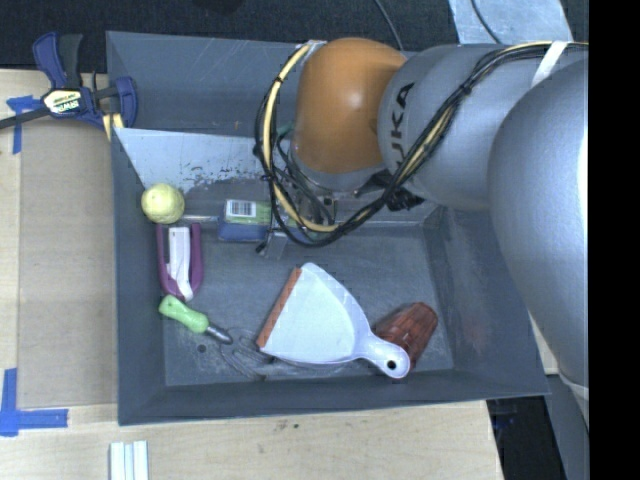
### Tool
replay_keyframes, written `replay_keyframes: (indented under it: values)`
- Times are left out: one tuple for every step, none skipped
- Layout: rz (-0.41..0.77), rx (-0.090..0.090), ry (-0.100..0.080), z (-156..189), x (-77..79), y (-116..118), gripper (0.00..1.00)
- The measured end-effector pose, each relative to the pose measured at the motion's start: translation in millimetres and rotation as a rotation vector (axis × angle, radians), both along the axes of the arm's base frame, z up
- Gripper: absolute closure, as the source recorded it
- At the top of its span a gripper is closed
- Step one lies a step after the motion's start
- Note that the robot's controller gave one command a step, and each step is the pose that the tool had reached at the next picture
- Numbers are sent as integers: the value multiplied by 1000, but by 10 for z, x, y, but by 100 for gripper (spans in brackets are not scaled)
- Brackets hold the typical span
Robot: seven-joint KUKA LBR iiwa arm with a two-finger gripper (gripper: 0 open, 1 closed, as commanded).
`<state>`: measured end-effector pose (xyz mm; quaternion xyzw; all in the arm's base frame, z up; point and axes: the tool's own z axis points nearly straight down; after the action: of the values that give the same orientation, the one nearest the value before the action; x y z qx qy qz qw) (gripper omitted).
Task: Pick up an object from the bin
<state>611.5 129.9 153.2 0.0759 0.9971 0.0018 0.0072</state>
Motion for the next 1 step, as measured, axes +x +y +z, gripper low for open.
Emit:
replay_keyframes:
  values:
    - [0, 0, -2, 84, 4, 0, 100]
